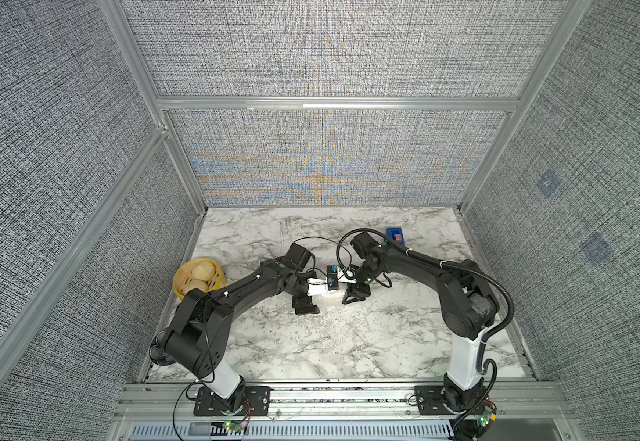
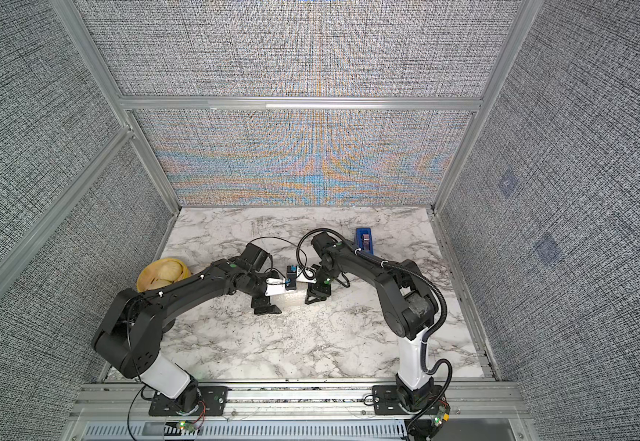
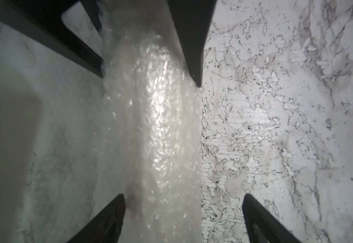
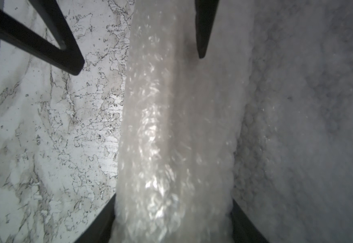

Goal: Wrap vases in bubble wrap
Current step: Wrap the vase in bubble wrap.

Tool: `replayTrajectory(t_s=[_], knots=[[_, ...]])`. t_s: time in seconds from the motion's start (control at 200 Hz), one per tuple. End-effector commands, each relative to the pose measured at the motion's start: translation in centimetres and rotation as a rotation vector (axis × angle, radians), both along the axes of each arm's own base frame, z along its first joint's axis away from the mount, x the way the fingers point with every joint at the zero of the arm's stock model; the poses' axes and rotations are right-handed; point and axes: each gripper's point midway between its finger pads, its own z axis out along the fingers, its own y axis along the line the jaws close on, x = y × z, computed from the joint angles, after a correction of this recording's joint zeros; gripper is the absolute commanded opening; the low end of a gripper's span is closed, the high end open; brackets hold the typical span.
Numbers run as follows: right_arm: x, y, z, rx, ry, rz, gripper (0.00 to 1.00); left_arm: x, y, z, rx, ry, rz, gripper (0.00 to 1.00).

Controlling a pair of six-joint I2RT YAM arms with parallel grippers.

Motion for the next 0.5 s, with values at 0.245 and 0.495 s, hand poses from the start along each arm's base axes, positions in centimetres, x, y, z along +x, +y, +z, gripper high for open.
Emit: replayTrajectory(t_s=[0.245, 0.495], knots=[[0.0, 0.0, 0.2, 0.005, 0.019, -0.016, 0.42, 0.9, -0.2, -1.4, 0.036, -0.003, 0.029, 0.89], [0.6, 0.0, 0.2, 0.006, 0.01, -0.04, 0.49, 1.0, -0.4, -2.2, 0.062, 0.011, 0.028, 0.85]])
